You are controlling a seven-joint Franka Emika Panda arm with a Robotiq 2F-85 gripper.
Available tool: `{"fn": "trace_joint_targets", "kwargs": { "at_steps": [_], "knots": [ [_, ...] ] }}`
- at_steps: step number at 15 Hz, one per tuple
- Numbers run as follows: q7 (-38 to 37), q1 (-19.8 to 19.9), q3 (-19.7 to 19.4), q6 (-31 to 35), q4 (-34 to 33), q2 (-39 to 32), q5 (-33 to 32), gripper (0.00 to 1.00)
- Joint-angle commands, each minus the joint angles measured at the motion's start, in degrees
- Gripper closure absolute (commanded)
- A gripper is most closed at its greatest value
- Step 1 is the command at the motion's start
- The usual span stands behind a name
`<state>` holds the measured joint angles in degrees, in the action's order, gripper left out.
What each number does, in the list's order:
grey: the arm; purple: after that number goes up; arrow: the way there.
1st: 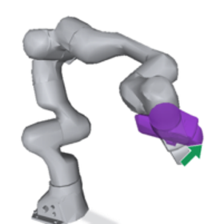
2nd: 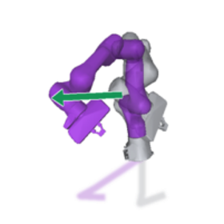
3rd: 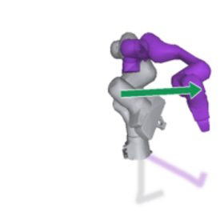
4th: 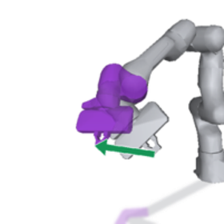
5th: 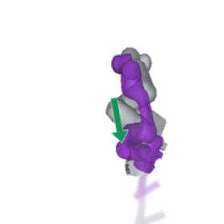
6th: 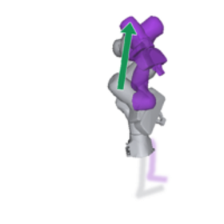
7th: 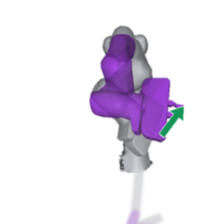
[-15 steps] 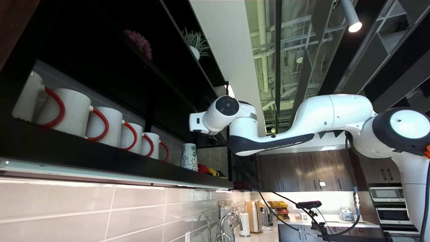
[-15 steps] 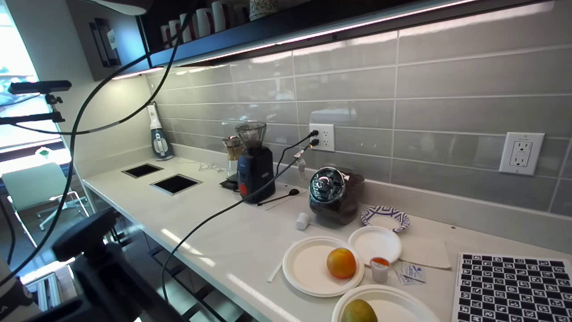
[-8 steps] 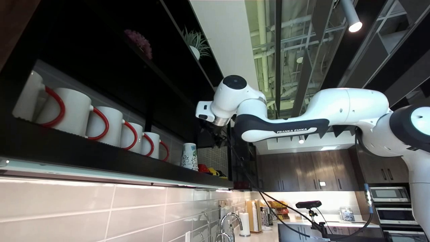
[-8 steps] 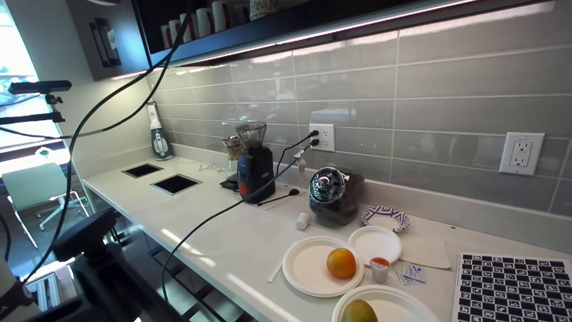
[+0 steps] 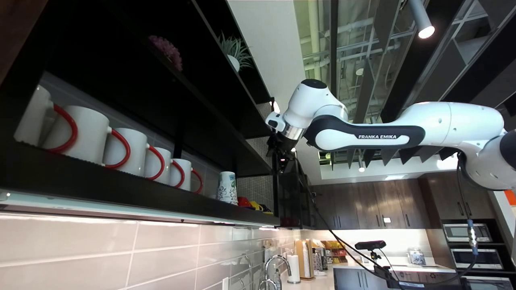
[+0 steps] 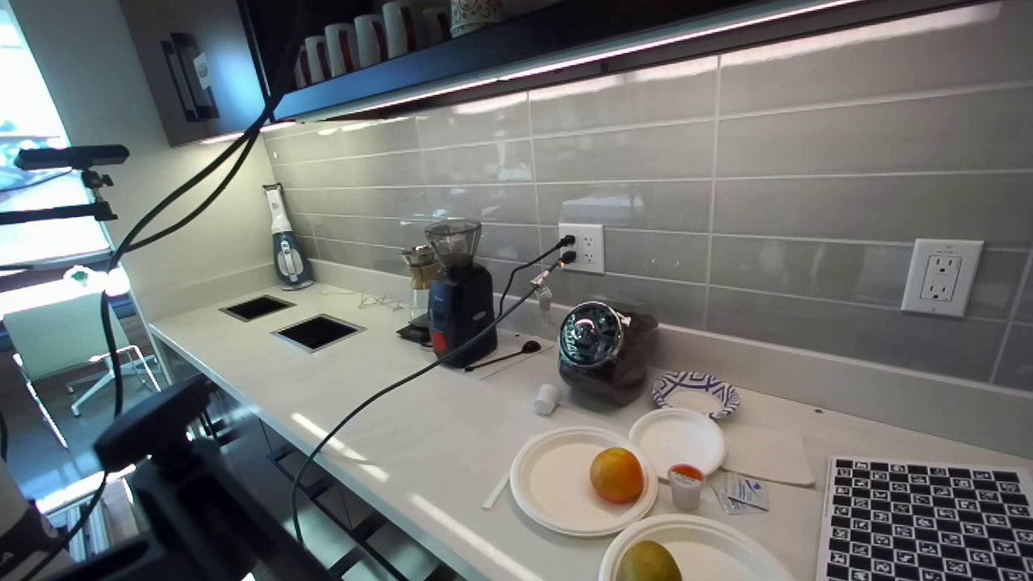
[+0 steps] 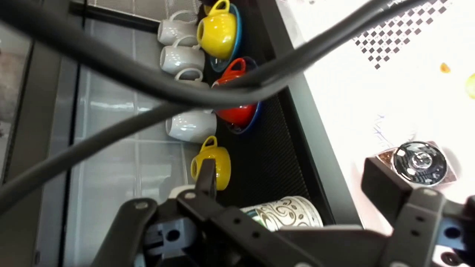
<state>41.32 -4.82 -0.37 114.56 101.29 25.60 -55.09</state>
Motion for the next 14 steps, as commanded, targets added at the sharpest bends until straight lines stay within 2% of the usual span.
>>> {"fn": "trace_joint_targets", "kwargs": {
  "at_steps": [1,4,9,14],
  "knots": [
    [-5.5,1.1,-3.6,1.8,4.6,5.1,5.1,0.0],
    [-9.8,1.1,-7.8,6.7,7.2,6.7,9.0,0.0],
    [-14.4,1.2,-12.3,18.0,11.0,7.1,17.3,0.0],
    [-11.9,0.3,-15.2,28.2,14.2,7.5,30.9,0.0]
  ]
}}
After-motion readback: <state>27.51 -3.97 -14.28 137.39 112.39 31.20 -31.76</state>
